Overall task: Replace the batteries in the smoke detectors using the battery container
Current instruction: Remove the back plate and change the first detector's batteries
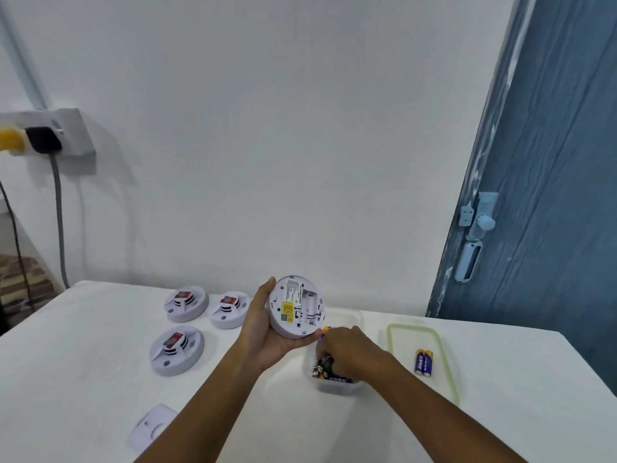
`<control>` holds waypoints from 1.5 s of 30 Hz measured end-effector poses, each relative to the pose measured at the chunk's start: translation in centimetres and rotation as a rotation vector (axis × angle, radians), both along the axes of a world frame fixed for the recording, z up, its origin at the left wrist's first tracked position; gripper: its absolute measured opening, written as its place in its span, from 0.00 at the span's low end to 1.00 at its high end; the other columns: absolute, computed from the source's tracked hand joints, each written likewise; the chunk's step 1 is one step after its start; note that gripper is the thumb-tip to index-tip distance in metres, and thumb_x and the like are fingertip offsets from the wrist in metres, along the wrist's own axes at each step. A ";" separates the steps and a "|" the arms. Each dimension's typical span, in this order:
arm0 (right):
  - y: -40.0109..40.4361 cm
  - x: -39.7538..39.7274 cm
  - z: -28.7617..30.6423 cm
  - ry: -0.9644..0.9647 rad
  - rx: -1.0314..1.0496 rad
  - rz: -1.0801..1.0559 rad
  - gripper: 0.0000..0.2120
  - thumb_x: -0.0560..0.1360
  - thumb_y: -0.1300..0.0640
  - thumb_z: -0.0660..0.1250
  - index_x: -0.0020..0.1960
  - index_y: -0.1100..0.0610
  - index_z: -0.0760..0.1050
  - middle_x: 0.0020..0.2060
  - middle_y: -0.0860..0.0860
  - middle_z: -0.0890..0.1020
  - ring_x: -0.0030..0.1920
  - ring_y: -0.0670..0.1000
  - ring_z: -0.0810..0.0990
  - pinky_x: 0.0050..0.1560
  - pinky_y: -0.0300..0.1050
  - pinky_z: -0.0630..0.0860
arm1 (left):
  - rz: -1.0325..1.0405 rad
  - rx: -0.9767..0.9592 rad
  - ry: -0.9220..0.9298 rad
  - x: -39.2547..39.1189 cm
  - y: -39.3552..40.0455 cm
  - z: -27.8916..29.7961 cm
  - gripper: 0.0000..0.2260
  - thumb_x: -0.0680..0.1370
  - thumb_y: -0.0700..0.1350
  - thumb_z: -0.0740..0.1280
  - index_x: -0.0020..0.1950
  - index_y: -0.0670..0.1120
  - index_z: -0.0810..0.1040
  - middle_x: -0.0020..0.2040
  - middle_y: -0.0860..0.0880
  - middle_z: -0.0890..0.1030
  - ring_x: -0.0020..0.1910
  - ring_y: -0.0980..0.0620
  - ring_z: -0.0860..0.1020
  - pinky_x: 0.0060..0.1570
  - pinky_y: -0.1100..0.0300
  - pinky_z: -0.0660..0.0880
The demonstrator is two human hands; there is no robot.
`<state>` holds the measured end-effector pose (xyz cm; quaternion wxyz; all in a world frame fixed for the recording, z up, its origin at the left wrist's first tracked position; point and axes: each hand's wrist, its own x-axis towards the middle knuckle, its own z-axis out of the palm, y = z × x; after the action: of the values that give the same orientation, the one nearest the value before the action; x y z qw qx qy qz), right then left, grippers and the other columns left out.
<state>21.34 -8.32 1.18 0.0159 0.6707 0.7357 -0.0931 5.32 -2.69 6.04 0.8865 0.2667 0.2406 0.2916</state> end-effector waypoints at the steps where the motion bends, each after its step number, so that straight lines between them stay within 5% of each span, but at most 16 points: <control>1: 0.2 -0.4 -0.2 -0.016 -0.013 0.019 0.19 0.72 0.69 0.62 0.58 0.54 0.78 0.57 0.54 0.78 0.58 0.57 0.75 0.58 0.48 0.67 | -0.011 -0.009 -0.003 -0.2 0.4 -0.2 0.25 0.74 0.59 0.62 0.64 0.45 0.77 0.62 0.37 0.78 0.62 0.35 0.73 0.46 0.41 0.78; 7: 0.4 -1.0 -0.5 -0.087 -0.003 0.078 0.14 0.73 0.63 0.63 0.55 0.55 0.80 0.52 0.53 0.81 0.53 0.56 0.76 0.53 0.48 0.74 | -0.041 -0.047 0.011 -0.8 1.7 -1.3 0.23 0.77 0.59 0.59 0.63 0.46 0.77 0.61 0.37 0.79 0.60 0.36 0.74 0.46 0.41 0.79; 12: -0.1 -0.5 -0.5 0.010 0.002 0.011 0.06 0.71 0.62 0.63 0.47 0.57 0.75 0.49 0.53 0.79 0.43 0.53 0.73 0.40 0.44 0.66 | -0.094 -0.030 0.013 -0.7 2.5 -2.0 0.24 0.77 0.60 0.59 0.65 0.45 0.76 0.61 0.37 0.78 0.59 0.36 0.73 0.47 0.42 0.77; 18: 0.1 -0.3 -0.7 0.115 -0.030 -0.076 0.18 0.73 0.64 0.64 0.62 0.54 0.73 0.56 0.52 0.78 0.55 0.55 0.77 0.45 0.44 0.69 | -0.114 -0.044 0.013 0.0 2.8 -2.5 0.26 0.75 0.60 0.62 0.65 0.44 0.76 0.62 0.36 0.78 0.59 0.34 0.74 0.48 0.41 0.77; 24: 0.2 -0.2 -0.8 0.159 -0.037 -0.123 0.09 0.72 0.65 0.64 0.51 0.56 0.73 0.49 0.52 0.75 0.46 0.53 0.73 0.43 0.43 0.67 | -0.119 -0.041 0.006 0.4 3.0 -2.8 0.25 0.77 0.60 0.60 0.66 0.45 0.75 0.62 0.36 0.78 0.60 0.35 0.73 0.50 0.42 0.76; 28: 0.3 -0.1 -0.9 0.193 0.009 -0.124 0.13 0.74 0.63 0.63 0.58 0.56 0.73 0.51 0.54 0.79 0.50 0.55 0.77 0.45 0.43 0.70 | -0.102 -0.040 -0.001 0.3 3.0 -2.7 0.25 0.75 0.59 0.62 0.64 0.44 0.76 0.59 0.37 0.79 0.58 0.35 0.74 0.48 0.42 0.76; 32: 0.3 0.6 -1.9 0.475 0.238 -0.283 0.14 0.75 0.60 0.63 0.59 0.48 0.75 0.43 0.51 0.83 0.40 0.50 0.80 0.42 0.46 0.76 | -0.084 -0.044 -0.025 0.0 3.3 -2.5 0.24 0.77 0.60 0.60 0.62 0.44 0.77 0.57 0.37 0.80 0.56 0.37 0.75 0.47 0.43 0.77; 36: 0.5 0.7 0.1 1.048 0.534 -0.572 0.10 0.75 0.67 0.66 0.47 0.52 0.77 0.33 0.53 0.84 0.33 0.48 0.81 0.36 0.45 0.76 | -0.078 -0.013 -0.017 -0.3 3.6 -2.3 0.24 0.76 0.60 0.60 0.63 0.45 0.77 0.59 0.37 0.79 0.60 0.36 0.73 0.48 0.43 0.77; 40: 0.7 0.5 3.8 1.549 0.521 -0.614 0.06 0.74 0.67 0.68 0.50 0.60 0.75 0.38 0.59 0.85 0.36 0.53 0.83 0.37 0.44 0.75 | -0.094 0.005 -0.013 -0.3 3.7 -2.2 0.25 0.75 0.60 0.60 0.63 0.45 0.77 0.59 0.36 0.79 0.59 0.36 0.73 0.48 0.44 0.76; 45: 0.7 0.1 5.3 1.714 0.389 -0.578 0.07 0.76 0.66 0.66 0.53 0.59 0.75 0.42 0.59 0.85 0.40 0.58 0.84 0.38 0.47 0.79 | -0.101 0.009 -0.024 -0.2 3.5 -2.0 0.24 0.75 0.60 0.60 0.61 0.44 0.78 0.57 0.36 0.80 0.57 0.37 0.74 0.50 0.44 0.74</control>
<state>21.46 -7.61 6.52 -0.6708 0.5208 0.3028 -0.4326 5.07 0.85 4.05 0.9017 0.2792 0.2148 0.2505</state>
